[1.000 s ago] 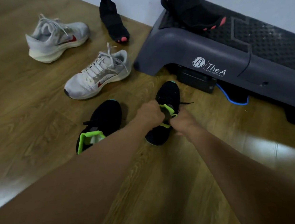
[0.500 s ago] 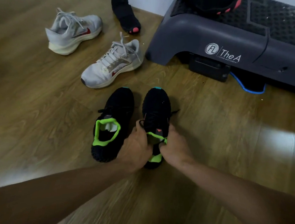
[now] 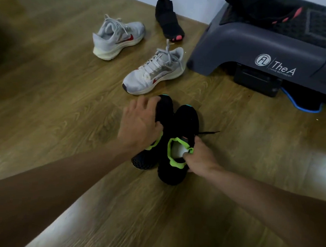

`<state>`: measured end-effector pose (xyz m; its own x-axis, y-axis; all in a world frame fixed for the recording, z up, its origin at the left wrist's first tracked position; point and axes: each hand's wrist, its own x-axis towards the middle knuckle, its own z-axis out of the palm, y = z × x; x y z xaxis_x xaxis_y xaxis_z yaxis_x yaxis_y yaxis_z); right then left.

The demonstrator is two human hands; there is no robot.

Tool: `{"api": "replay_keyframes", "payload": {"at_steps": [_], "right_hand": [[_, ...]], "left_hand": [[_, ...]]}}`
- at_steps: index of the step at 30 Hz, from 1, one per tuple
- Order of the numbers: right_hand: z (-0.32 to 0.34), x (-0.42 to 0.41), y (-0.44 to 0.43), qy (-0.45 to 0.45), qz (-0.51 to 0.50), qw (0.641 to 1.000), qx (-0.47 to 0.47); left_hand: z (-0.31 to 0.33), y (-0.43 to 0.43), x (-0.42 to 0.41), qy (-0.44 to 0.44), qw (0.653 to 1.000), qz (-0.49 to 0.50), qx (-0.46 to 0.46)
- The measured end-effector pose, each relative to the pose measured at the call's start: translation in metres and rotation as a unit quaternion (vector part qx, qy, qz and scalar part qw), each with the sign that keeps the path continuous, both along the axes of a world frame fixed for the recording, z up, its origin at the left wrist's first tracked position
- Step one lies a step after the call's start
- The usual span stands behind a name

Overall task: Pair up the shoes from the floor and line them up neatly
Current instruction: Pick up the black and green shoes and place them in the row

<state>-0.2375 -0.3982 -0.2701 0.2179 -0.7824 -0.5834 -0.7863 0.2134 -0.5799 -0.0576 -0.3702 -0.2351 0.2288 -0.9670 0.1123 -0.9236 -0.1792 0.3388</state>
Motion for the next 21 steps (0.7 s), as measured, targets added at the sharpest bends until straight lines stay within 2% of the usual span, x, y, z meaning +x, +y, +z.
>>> {"api": "replay_keyframes", "payload": {"at_steps": [1, 2, 3, 4, 6, 11, 14, 18, 21], "right_hand": [[0.001, 0.0, -0.001, -0.005, 0.002, 1.0, -0.002], [0.001, 0.0, -0.002, -0.009, 0.002, 1.0, -0.003], [0.001, 0.0, -0.005, -0.012, -0.001, 1.0, -0.005], [0.0, 0.001, -0.007, -0.012, -0.004, 1.0, -0.006], [-0.002, 0.003, -0.011, 0.001, -0.006, 1.0, -0.011], [0.005, 0.009, -0.013, 0.047, -0.001, 0.998, -0.042], [0.028, 0.01, -0.011, 0.061, -0.011, 0.997, -0.033], [0.085, -0.018, 0.009, 0.081, -0.028, 0.996, -0.005], [0.158, -0.049, 0.03, 0.094, -0.023, 0.995, 0.025]], "left_hand": [[-0.004, 0.001, 0.005, 0.048, 0.997, 0.041, 0.048], [-0.006, 0.002, 0.008, 0.137, 0.981, 0.082, 0.11], [-0.011, 0.003, 0.01, 0.231, 0.952, 0.116, 0.167], [-0.016, 0.005, 0.012, 0.287, 0.926, 0.133, 0.207], [-0.022, 0.008, 0.014, 0.275, 0.924, 0.142, 0.226], [-0.018, 0.001, 0.004, 0.161, 0.949, 0.145, 0.231], [0.001, 0.002, -0.006, 0.145, 0.947, 0.138, 0.251], [0.053, 0.026, -0.03, 0.167, 0.937, 0.134, 0.276], [0.121, 0.045, -0.051, 0.175, 0.932, 0.111, 0.297]]}}
